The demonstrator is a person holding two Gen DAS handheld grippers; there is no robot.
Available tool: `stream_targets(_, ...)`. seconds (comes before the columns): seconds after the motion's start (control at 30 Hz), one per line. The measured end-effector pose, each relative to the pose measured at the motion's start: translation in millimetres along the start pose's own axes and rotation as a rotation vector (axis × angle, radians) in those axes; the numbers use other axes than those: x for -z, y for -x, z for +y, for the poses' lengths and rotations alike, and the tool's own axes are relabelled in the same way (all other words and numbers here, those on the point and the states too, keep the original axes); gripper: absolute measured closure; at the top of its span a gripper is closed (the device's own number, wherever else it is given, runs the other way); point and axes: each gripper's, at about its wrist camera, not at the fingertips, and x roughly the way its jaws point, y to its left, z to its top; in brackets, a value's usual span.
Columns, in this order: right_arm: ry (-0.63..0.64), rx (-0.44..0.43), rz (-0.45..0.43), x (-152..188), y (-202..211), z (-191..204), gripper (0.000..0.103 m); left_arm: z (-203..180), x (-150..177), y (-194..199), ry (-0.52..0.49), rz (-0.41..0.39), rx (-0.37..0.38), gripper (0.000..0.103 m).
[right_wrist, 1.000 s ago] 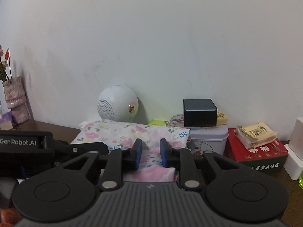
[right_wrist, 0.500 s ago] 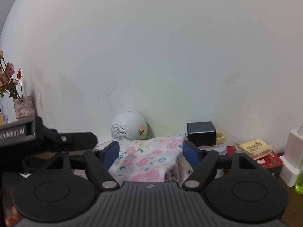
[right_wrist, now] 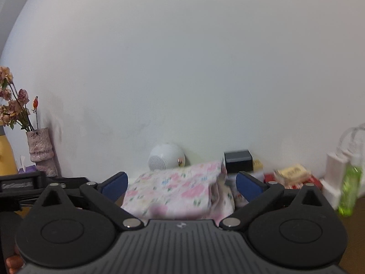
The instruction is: Fold clothes
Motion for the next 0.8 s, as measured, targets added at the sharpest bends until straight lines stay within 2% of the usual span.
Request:
stream_targets(0.13,-0.008,0.036,0.018,6.4,28.9,11.1,0.000,-8.5,12.8,46.4,-0.097,-0.022,-0.030,0.000)
stream_targets(0.23,-0.015,0.063,0.031,11.2,50.6,19.4,0.000,-12.5,23.7,74.4,-0.117,-0.003,-0.060,0.000)
stream_targets(0.33,0.001,0.047,0.074,19.9,73.2,32.4,0.000,-14.2,33.6,98.8,-0.108,0.027,-0.087,0.000)
stream_targets(0.5,0.026,0.022,0.126,34.5,113.3,51.4,0.000,-24.5,51.3,142.7,-0.170,0.026,-0.153,0.000)
stream_targets(0.57,0.029,0.009,0.149,39.3,130.3,59.4,0.000,-29.8,57.9,163.4,-0.180,0.012,-0.156,0.000)
stream_targets(0.73,0.039,0.039,0.203,49.2,163.9,71.1,0.000,-35.3,71.1,206.5,-0.167,0.002,-0.181,0.000)
stream_targets(0.8,0.042,0.052,0.224,53.2,177.3,75.6,0.000,-35.7,72.0,223.5,-0.157,-0.010,-0.154,0.000)
